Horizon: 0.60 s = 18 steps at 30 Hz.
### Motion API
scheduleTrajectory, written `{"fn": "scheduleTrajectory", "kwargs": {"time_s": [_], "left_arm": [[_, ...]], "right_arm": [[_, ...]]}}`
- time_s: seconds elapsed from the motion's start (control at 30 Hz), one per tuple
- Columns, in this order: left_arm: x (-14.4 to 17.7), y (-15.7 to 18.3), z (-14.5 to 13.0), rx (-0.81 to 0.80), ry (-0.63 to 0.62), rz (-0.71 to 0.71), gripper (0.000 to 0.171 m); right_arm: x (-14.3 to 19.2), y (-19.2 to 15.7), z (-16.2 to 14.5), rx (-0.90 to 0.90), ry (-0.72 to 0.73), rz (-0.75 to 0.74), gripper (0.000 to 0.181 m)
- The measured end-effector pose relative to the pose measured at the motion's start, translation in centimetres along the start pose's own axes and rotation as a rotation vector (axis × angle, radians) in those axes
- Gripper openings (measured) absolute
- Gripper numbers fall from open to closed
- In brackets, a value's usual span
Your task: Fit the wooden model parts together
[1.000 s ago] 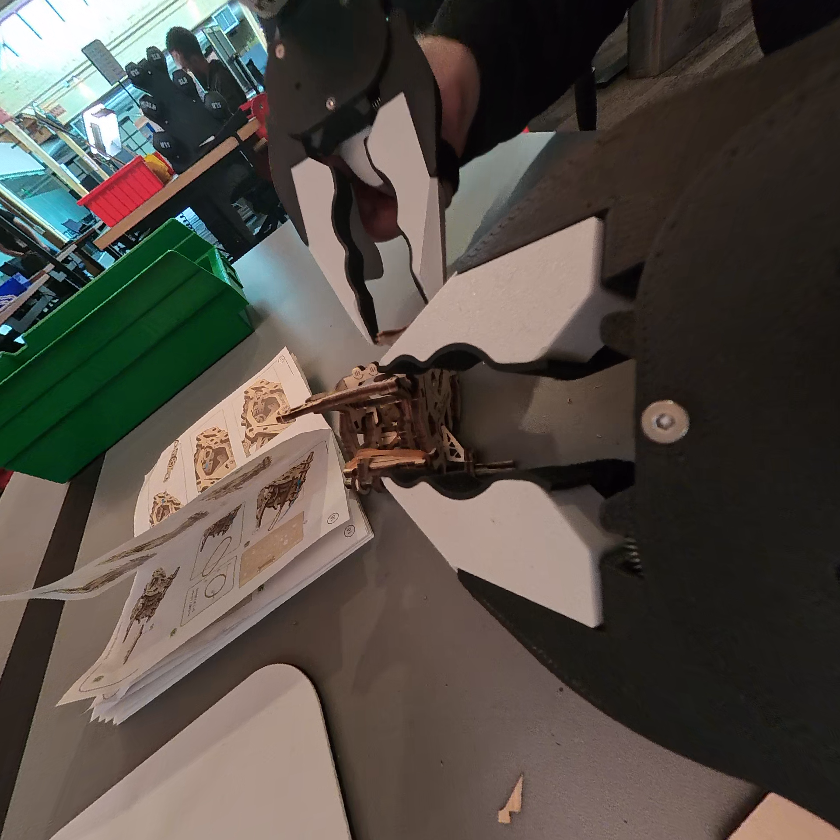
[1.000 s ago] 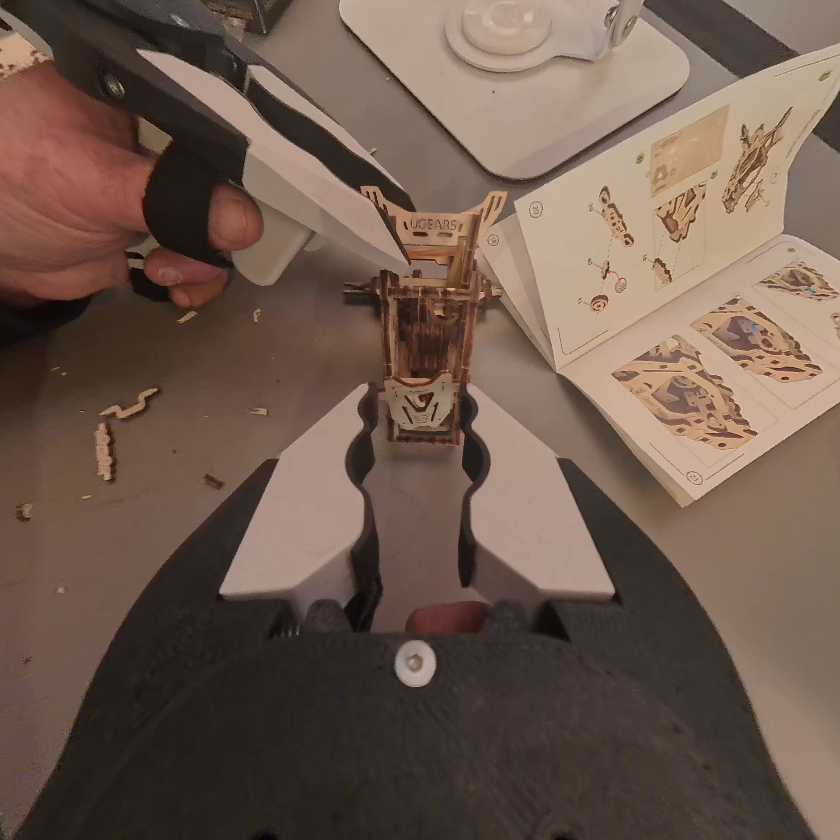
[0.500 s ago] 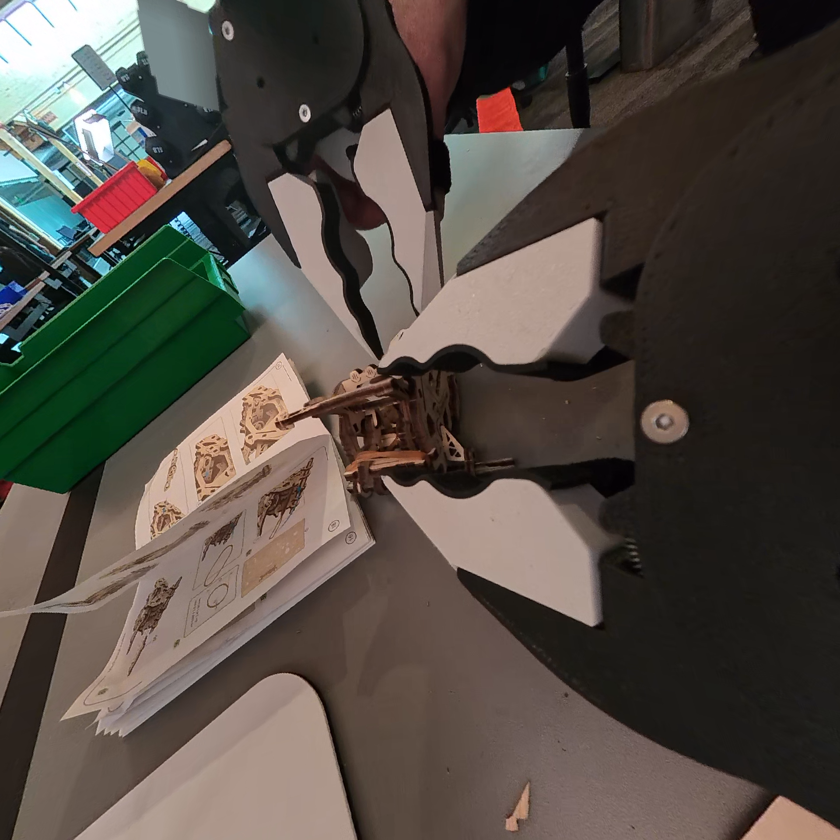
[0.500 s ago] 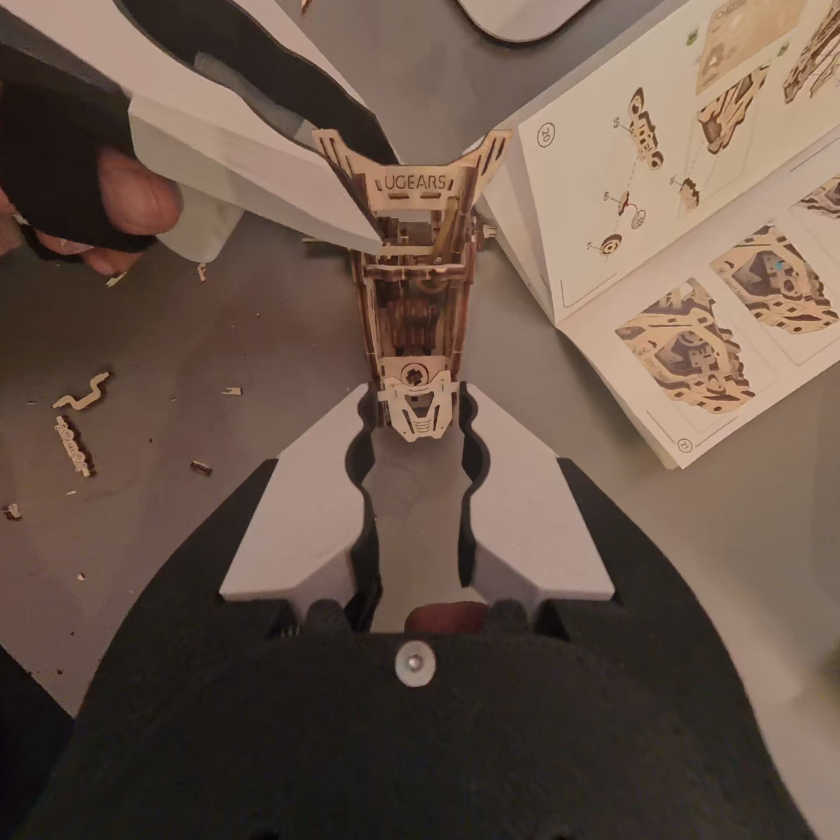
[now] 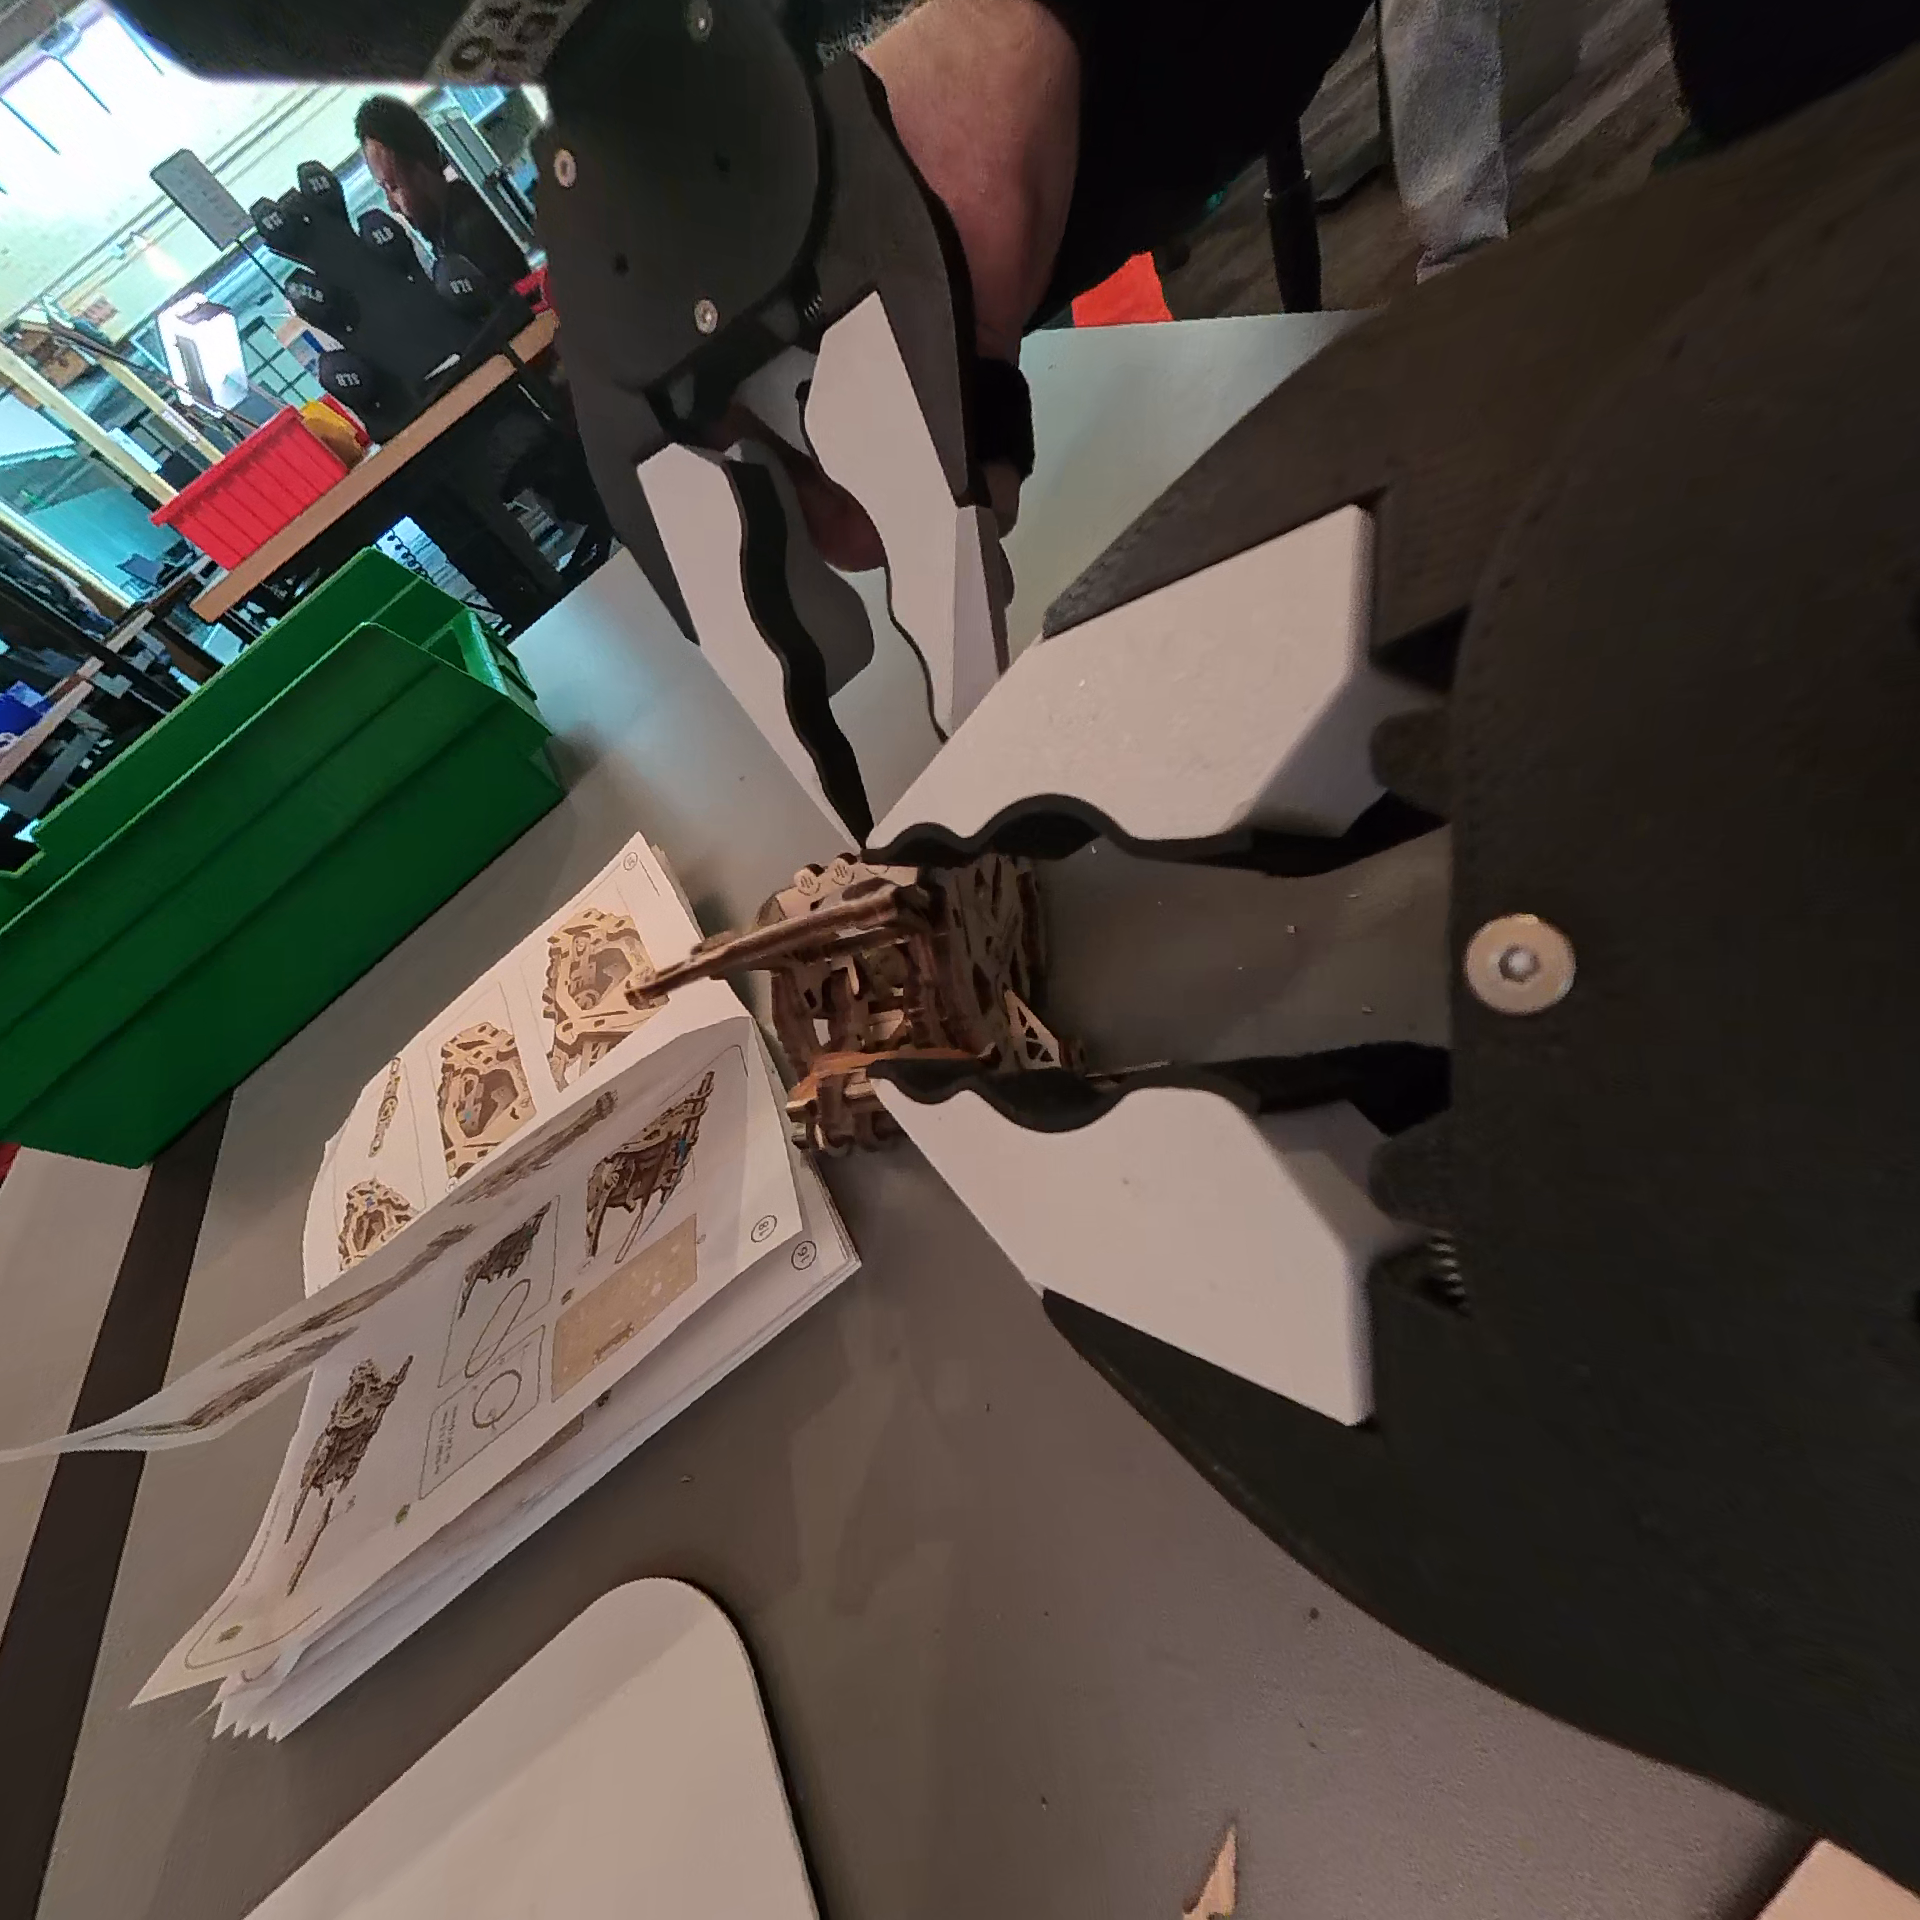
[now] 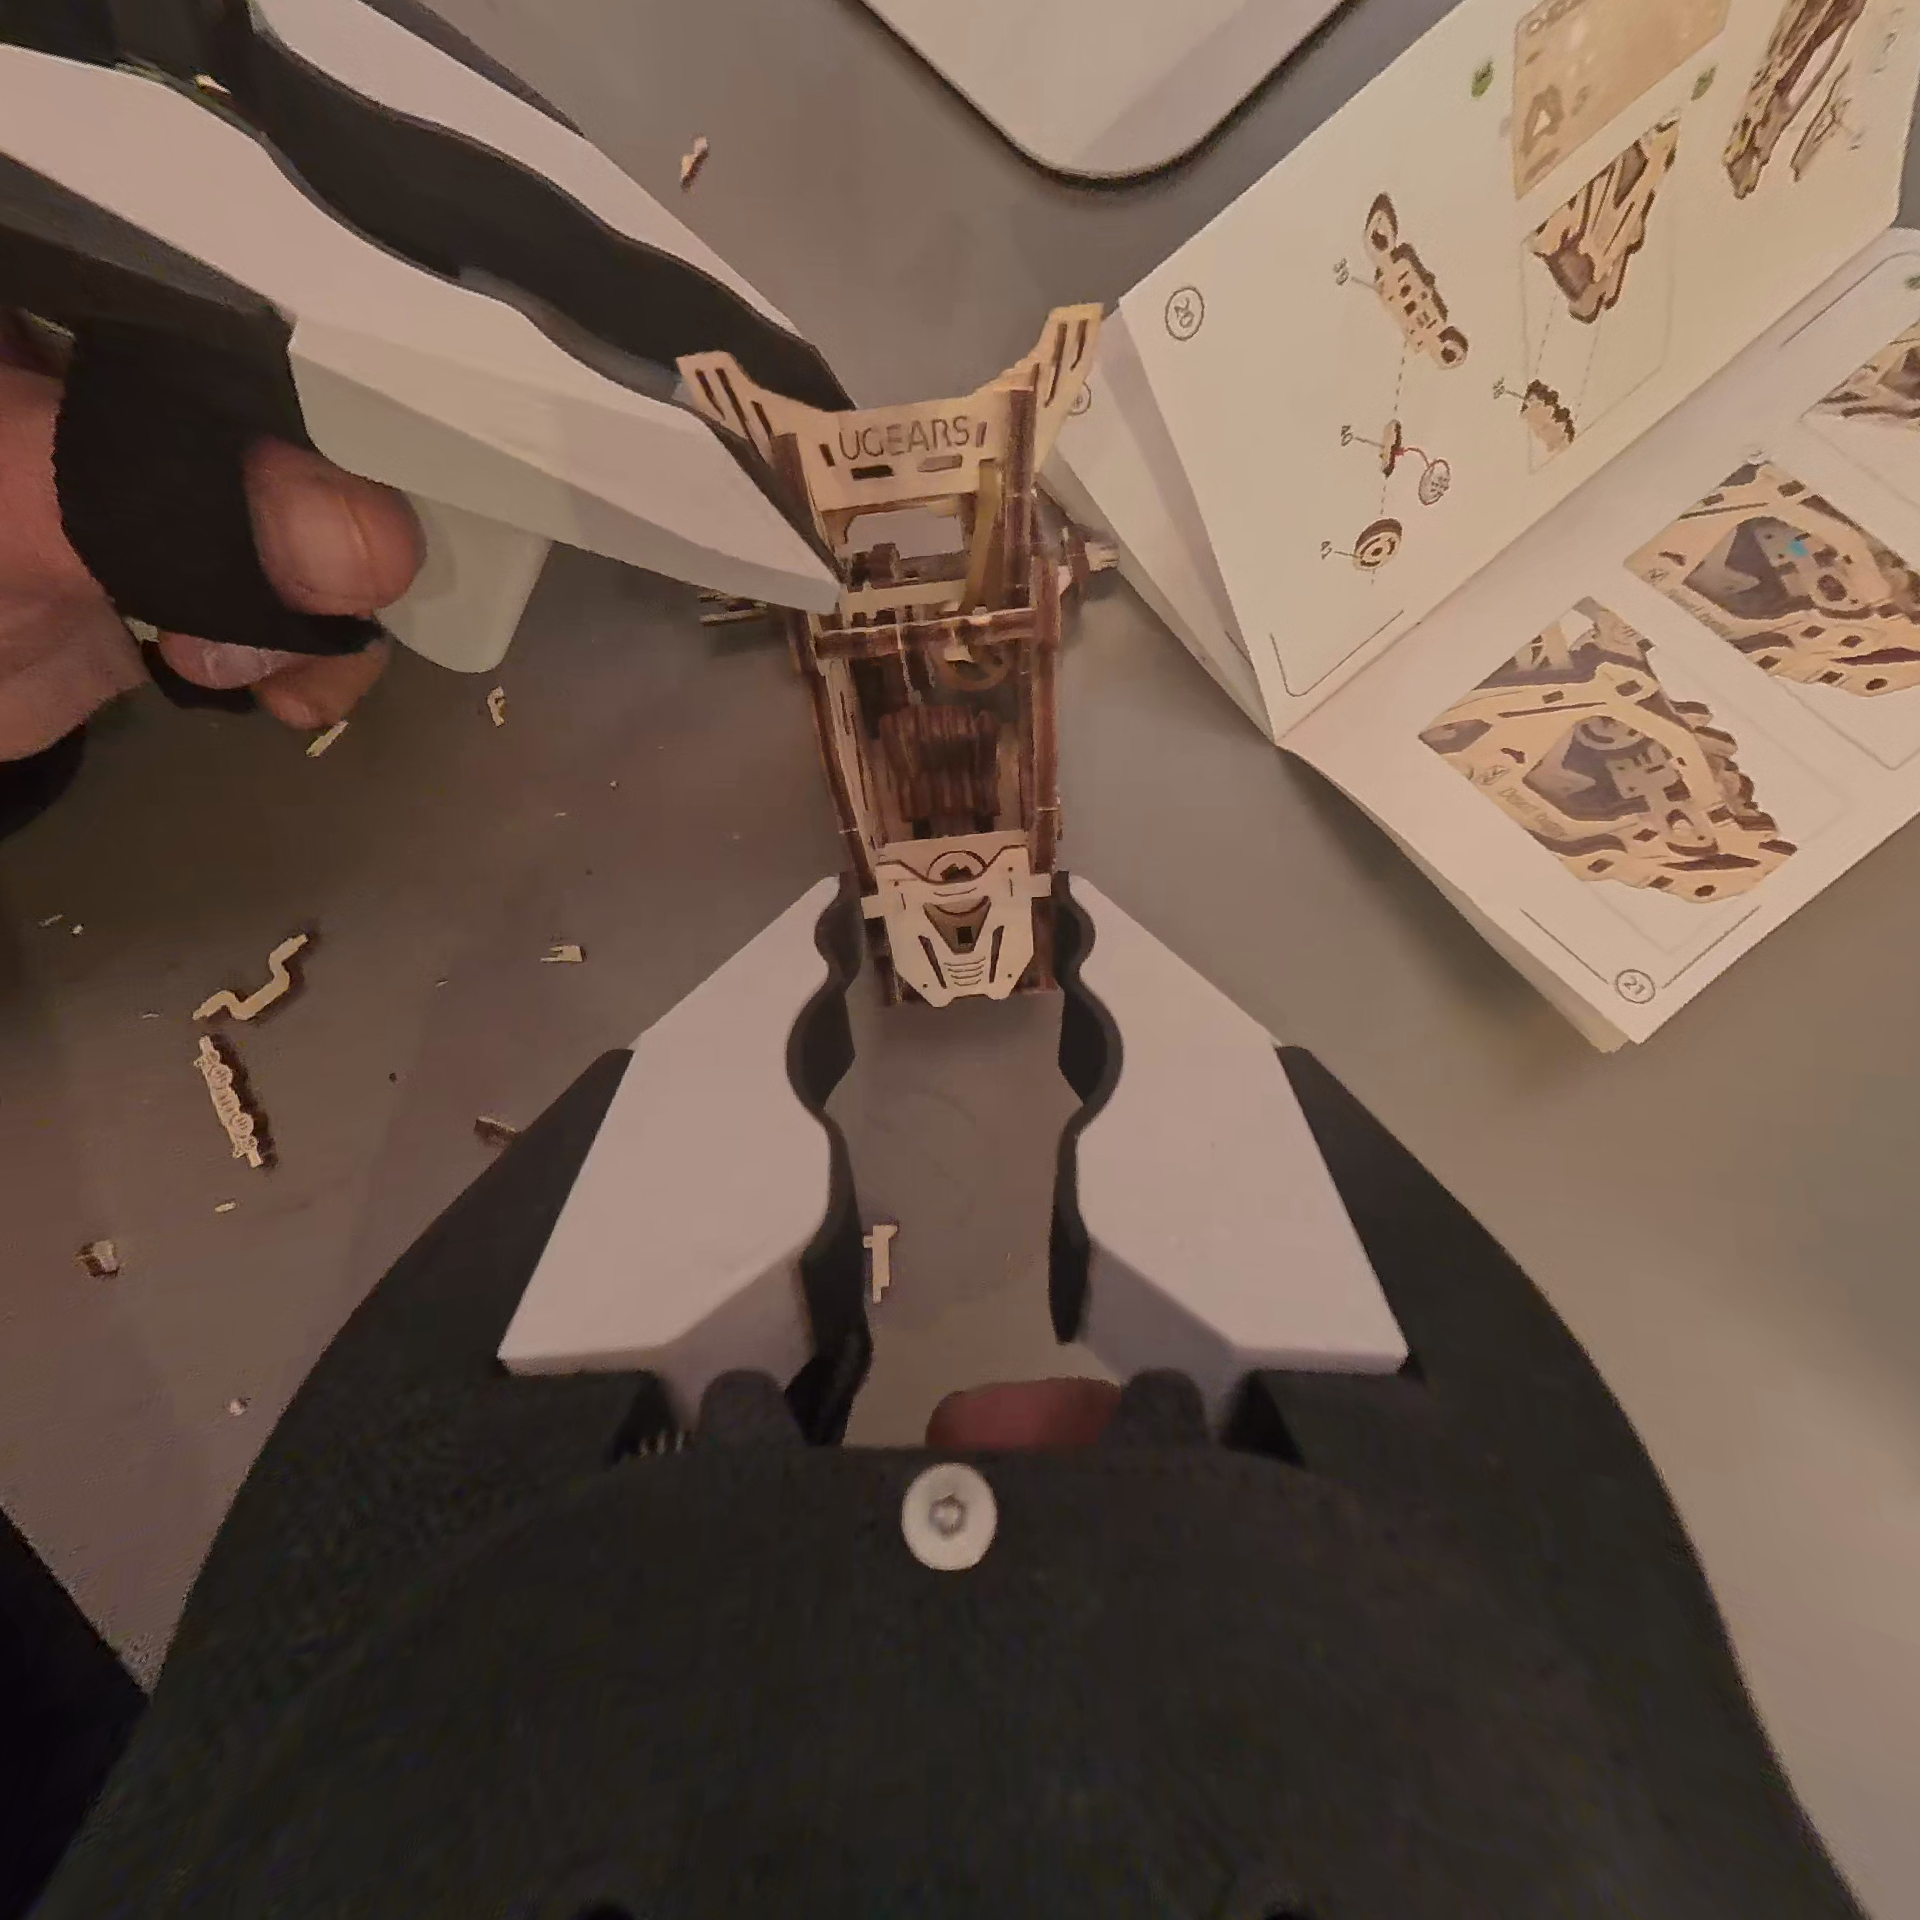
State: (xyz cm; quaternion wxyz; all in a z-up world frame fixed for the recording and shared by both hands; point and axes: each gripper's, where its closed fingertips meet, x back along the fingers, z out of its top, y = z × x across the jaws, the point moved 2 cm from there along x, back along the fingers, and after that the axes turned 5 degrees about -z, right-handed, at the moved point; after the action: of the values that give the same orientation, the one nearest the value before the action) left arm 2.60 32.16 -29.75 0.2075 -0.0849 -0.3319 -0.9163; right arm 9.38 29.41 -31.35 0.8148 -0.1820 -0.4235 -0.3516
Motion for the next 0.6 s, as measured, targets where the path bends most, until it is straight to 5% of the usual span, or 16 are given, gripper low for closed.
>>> {"fn": "scheduleTrajectory", "kwargs": {"time_s": [0.27, 0.6], "left_arm": [[0.1, 0.0, 0.0, 0.004, 0.002, -0.008, 0.033], [0.0, 0.0, 0.0, 0.003, -0.004, -0.007, 0.033]], "right_arm": [[1.2, 0.2, -0.2, 0.015, 0.071, 0.03, 0.043], [0.6, 0.5, -0.8, 0.048, 0.071, 0.041, 0.02]]}}
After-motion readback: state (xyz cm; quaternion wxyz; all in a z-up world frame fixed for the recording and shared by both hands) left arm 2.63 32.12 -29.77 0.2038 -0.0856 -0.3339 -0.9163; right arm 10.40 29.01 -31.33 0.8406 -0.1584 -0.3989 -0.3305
